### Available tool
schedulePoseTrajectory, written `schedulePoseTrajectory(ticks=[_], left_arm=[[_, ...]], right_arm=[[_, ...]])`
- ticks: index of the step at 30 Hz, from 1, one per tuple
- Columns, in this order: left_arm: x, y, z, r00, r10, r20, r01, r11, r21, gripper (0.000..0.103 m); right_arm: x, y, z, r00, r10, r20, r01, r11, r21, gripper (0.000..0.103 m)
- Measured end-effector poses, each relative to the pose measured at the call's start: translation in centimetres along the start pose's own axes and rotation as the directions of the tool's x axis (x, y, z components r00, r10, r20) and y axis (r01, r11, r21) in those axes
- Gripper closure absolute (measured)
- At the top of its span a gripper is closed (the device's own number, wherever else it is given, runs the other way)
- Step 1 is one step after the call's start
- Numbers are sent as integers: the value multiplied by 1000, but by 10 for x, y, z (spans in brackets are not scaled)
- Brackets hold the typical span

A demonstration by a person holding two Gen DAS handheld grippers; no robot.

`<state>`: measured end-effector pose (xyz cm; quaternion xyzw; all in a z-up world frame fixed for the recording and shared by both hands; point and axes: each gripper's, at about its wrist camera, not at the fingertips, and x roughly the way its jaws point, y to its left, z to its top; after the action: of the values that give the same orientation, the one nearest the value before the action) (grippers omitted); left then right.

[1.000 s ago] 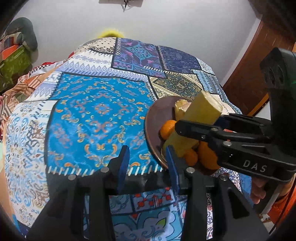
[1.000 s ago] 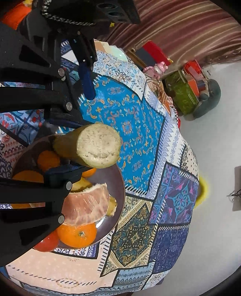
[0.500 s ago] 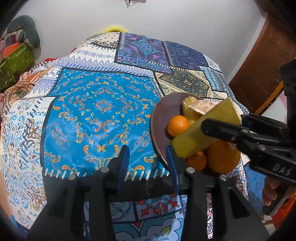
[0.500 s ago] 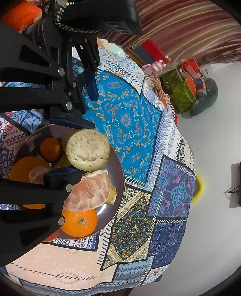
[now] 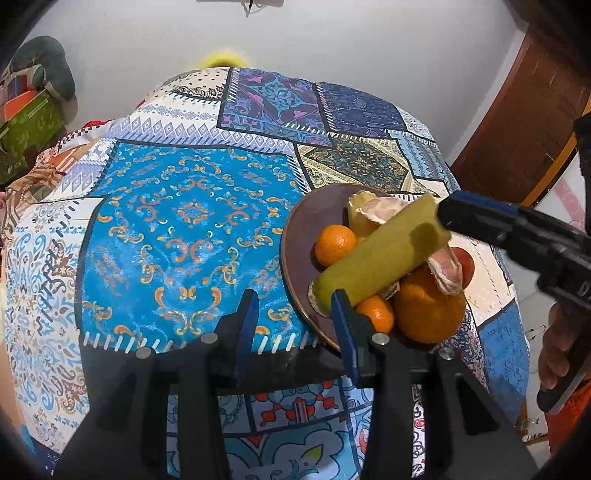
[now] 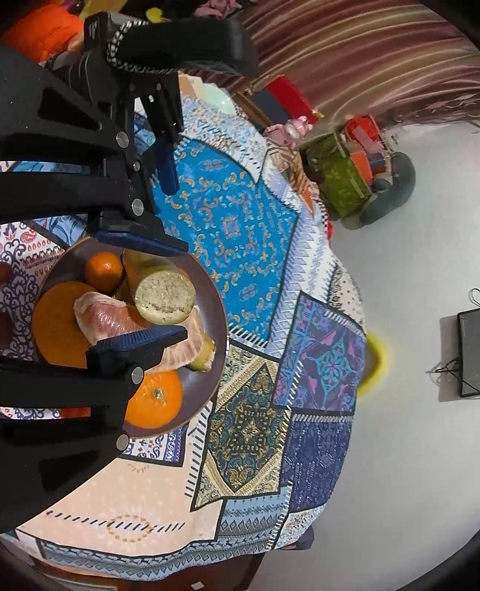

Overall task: Organize fruits
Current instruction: 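Lower the cucumber onto the plate with the right tool and open it, then grasp a dark red grape with the left tool while the right tool grasps another grape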

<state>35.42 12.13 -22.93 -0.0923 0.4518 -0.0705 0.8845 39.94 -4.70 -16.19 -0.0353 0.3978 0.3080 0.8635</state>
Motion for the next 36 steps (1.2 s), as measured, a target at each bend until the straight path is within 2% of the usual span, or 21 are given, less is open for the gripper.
schedulePoseTrajectory(ticks=[4, 8, 12, 14, 16, 25, 28, 31, 36], left_arm=[[-16, -6, -5, 1000, 4, 11, -4, 1000, 11, 62], [-34, -17, -14, 1000, 6, 24, -7, 999, 32, 62], [-46, -30, -24, 1000, 7, 23, -9, 999, 53, 62], [-50, -39, -30, 1000, 5, 21, -6, 998, 57, 55], [-52, -46, -36, 1000, -4, 19, 2, 998, 58, 52], [-41, -75, -55, 999, -25, -19, 27, 997, 79, 49], [-34, -84, -62, 999, -26, -40, 31, 993, 111, 49], [-30, -90, -66, 999, 3, -34, 2, 989, 149, 49], [-23, -92, -71, 999, -7, -49, 15, 987, 161, 49]], right_arm=[[-22, -1, -3, 999, -8, 38, 8, 1000, -1, 67], [-41, -4, -17, 999, -29, 45, 30, 999, -13, 58], [-52, -10, -38, 999, -50, 9, 50, 998, -31, 58], [-56, -14, -49, 998, -61, -9, 61, 998, -32, 58], [-57, -23, -63, 997, -66, -35, 65, 998, -11, 58], [-31, -29, -115, 985, -86, -150, 79, 995, -54, 58], [-18, -34, -123, 983, -51, -178, 47, 999, -24, 58], [-11, -35, -128, 981, -36, -190, 34, 999, -13, 59], [-1, -35, -132, 980, -24, -199, 22, 1000, -8, 68]])
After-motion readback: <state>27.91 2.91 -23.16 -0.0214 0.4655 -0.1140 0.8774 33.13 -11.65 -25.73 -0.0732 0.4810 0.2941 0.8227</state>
